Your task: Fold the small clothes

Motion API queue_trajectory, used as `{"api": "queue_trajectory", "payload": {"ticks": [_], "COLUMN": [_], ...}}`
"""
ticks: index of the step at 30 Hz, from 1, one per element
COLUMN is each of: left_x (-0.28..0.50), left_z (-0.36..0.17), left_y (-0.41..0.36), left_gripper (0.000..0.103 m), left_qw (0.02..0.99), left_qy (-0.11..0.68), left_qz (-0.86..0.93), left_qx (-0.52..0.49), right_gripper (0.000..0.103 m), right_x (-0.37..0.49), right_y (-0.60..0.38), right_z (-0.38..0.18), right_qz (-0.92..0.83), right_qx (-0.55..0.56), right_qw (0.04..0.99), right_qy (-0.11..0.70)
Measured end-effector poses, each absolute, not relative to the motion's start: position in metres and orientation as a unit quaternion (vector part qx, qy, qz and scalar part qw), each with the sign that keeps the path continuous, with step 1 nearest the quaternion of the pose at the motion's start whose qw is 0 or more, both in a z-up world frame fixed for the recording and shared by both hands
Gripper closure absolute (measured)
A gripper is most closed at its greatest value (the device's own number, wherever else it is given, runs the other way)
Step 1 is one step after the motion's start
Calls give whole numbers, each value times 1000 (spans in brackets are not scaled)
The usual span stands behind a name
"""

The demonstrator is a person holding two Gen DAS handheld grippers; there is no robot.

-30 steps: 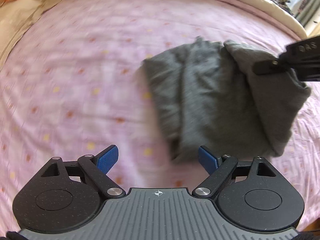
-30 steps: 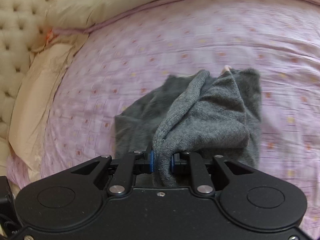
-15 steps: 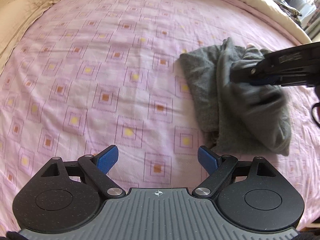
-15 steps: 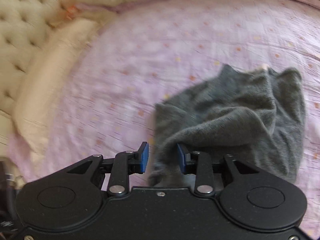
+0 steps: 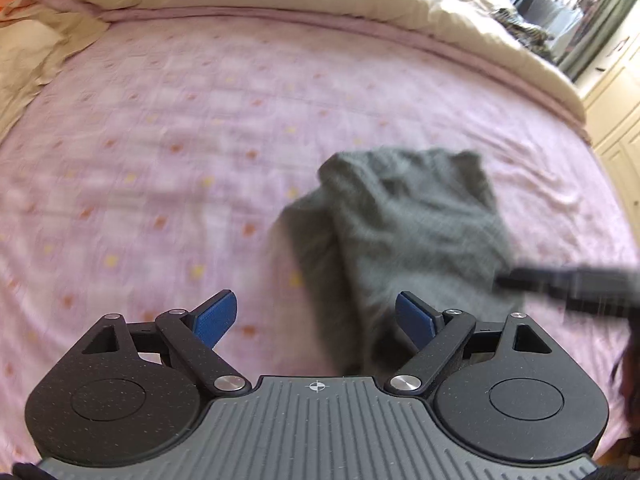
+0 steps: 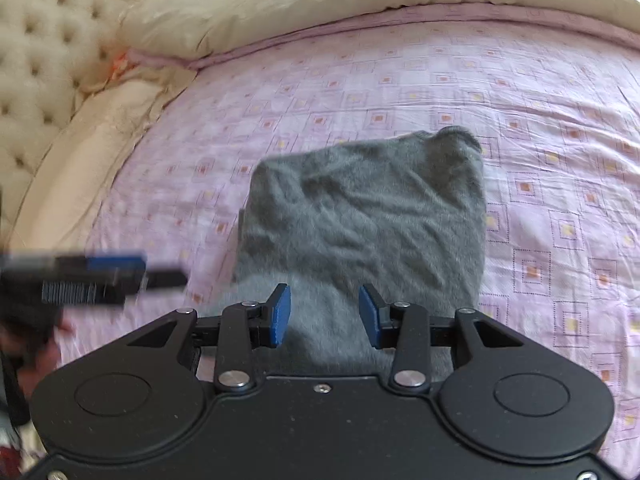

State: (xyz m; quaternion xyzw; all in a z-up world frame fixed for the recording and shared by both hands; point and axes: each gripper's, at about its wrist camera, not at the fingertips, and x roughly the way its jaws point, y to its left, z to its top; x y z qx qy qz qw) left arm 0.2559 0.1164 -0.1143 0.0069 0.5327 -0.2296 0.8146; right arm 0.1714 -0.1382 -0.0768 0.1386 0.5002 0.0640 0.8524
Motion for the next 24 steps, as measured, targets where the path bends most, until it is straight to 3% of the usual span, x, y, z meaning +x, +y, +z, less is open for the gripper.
{"api": "queue_trajectory", "payload": {"ticks": [3, 5, 16, 18, 19, 20, 21, 24], "left_x": [278, 292, 317, 316, 316, 316, 317, 318], "left_z": [-118, -120, -118, -122, -125, -127, -129, -136], "left_y": [106, 103, 108, 109, 109, 109, 109, 105], "left_gripper": [17, 17, 16, 16, 16, 16, 16, 16], "left_qw": [805, 801, 799, 796, 793, 791, 788, 780], "left_qy": [544, 553, 562, 568, 571, 575, 578, 585], "left_qz": [-235, -230, -211, -209, -208, -208, -209, -215], "left_qx": [-17, -25, -27, -28, -31, -36, -41, -56], "right_gripper": [53, 45, 35, 38, 47, 69, 82, 87], "right_x": [159, 153, 141, 142, 142, 143, 145, 143], "right_y": [-121, -104, -12, -4, -2, -2, -5, -18], "right_z": [-75, -75, -103, -113, -117, -119, -119, -111], "right_qz": [95, 121, 200, 197, 197, 196, 197, 208], "right_qx": [88, 47, -214, -257, -271, -277, -272, -235], "right_qw": [859, 863, 849, 840, 835, 831, 829, 837], "right_qy": [495, 488, 439, 436, 437, 440, 446, 449]}}
